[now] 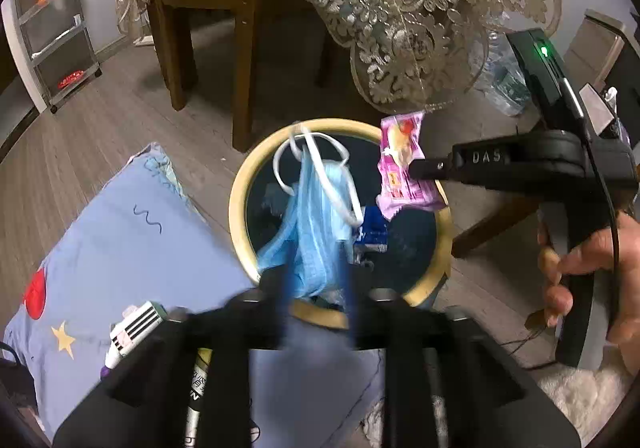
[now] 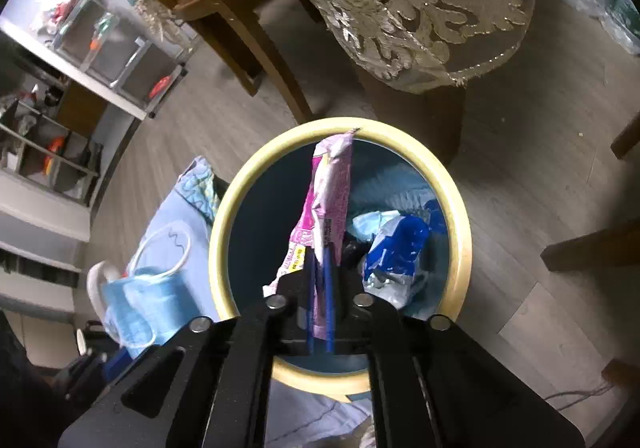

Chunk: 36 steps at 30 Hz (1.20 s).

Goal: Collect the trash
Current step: 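Carry mask and pink wrapper over the wastebasket and open both grippers, then move both tools back over the cushion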

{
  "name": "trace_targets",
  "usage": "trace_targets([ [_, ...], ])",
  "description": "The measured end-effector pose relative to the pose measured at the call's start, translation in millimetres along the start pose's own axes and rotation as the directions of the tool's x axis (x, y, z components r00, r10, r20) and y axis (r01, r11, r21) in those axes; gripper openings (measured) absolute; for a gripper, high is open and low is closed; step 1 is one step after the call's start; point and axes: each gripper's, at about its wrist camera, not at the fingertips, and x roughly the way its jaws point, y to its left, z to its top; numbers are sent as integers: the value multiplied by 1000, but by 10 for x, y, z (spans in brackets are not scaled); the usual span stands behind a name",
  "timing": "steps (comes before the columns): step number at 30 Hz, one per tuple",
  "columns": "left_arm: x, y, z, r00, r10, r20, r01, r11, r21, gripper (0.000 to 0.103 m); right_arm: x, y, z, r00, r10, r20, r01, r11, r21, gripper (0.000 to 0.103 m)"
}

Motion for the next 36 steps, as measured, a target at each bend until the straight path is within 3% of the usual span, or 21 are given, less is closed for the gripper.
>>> trace_targets([
  [2, -49, 38, 8, 999, 28, 34, -27, 999, -17, 74, -15, 3, -4, 1000, -4, 5, 4, 1000, 9, 27],
  [5, -126, 130, -53, 999, 37, 39, -36, 999, -31, 74, -18, 18, 4, 1000, 0, 8, 0, 1000, 9, 31],
  [14, -599, 557, -346, 990, 123, 73, -114, 987, -117, 87, -158, 423, -73, 998, 34, 56, -28, 994, -107, 80],
  [27, -1493, 1514, -1091, 952, 298, 72, -266, 919, -292, 90, -230, 1361, -525, 995, 86, 52, -62, 934, -352, 91],
  [36, -1547, 1956, -1608, 942, 334, 23, -301, 876, -378, 91, -103, 1910, -966, 997, 67, 35, -39, 847, -530, 92],
])
